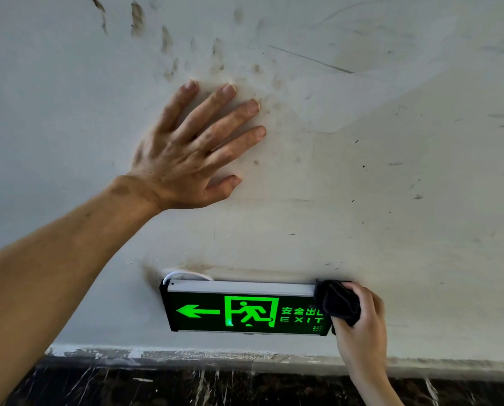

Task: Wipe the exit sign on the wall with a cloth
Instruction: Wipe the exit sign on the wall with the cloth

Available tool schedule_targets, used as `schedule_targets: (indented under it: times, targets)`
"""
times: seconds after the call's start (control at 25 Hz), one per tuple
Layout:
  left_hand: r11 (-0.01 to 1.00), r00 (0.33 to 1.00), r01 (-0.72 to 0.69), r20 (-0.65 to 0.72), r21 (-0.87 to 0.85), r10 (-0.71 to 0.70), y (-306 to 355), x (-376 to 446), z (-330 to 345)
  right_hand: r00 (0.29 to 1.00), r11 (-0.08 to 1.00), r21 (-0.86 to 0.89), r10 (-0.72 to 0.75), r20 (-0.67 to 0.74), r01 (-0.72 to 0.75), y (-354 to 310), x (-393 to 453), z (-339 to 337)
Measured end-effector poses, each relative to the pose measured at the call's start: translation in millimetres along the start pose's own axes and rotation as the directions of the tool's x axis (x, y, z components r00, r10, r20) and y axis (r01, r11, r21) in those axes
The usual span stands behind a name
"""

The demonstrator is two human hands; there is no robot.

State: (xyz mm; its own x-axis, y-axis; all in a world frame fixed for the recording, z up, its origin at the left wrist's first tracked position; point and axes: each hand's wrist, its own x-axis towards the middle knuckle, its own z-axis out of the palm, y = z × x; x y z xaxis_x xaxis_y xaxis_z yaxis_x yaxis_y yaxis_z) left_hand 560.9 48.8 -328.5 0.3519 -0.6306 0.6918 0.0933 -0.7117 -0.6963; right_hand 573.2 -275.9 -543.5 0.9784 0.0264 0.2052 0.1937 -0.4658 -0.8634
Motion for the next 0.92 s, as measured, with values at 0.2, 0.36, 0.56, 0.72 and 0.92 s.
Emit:
schedule_targets:
  times: [0.2, 0.36, 0.56, 0.72, 0.92]
  targets:
    - [1.000, 1.000, 0.000, -0.008, 0.005, 0.000, -1.8, -0.1, -0.8, 0.976, 0.969, 0.147, 0.209, -0.056, -0.199, 10.9, -0.3, 11.5]
    - [1.000, 1.000, -0.006, -0.010, 0.013, 0.006, -0.3, -0.2, -0.9, 0.953, 0.941, 0.177, 0.300, -0.044, -0.288, 17.7, -4.9, 18.6]
    - [1.000, 1.000, -0.005, -0.005, 0.014, 0.005, -1.9, 0.5, -0.9, 0.938, 0.930, 0.145, 0.345, -0.029, -0.338, 23.5, 2.5, 20.9]
    - [1.000, 1.000, -0.005, -0.004, 0.016, 0.005, -1.6, 0.9, -1.4, 0.885, 0.876, 0.124, 0.461, 0.070, -0.466, 39.4, 4.9, 22.9]
    - [1.000, 1.000, -0.012, -0.010, 0.020, 0.012, -0.8, 1.4, 0.1, 0.851, 0.860, 0.029, 0.499, 0.162, -0.510, 58.5, 4.2, 29.7]
